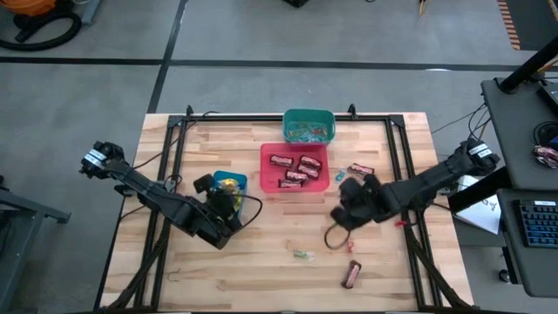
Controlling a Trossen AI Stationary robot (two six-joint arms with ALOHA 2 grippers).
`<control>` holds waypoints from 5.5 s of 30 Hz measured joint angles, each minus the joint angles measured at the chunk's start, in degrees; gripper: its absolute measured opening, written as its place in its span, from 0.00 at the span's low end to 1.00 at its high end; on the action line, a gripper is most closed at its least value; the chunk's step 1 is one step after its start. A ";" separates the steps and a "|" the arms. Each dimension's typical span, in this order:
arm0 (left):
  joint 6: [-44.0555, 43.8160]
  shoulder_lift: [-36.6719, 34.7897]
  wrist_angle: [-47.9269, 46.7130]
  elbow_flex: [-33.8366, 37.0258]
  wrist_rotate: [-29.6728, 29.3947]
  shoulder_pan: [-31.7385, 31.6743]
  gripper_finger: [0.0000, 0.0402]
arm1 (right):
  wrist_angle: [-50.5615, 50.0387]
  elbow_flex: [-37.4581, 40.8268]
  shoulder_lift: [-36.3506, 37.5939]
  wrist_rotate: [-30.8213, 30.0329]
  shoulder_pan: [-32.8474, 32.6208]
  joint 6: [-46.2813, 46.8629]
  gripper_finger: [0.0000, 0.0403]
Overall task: Sort candy
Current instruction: Put the orange gummy into the green bin, then put the green gummy into the green bin
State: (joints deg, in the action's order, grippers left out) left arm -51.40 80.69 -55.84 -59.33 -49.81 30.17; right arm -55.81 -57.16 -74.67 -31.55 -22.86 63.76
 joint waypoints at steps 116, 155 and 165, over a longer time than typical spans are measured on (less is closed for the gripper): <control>52.37 -24.83 56.91 27.95 14.23 -8.56 0.00 | 47.54 5.56 2.17 5.01 48.40 -48.10 0.08; 48.49 -24.83 57.69 27.95 14.33 -8.55 0.00 | 33.71 -12.00 -10.84 21.39 47.14 -48.32 0.43; 47.34 -24.83 62.01 27.95 18.35 -8.52 0.00 | 22.11 -11.96 -5.43 26.03 32.95 -48.10 0.38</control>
State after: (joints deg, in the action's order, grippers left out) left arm -4.07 55.86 6.17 -31.38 -31.46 21.65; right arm -33.70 -69.12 -80.10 -5.52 10.09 15.66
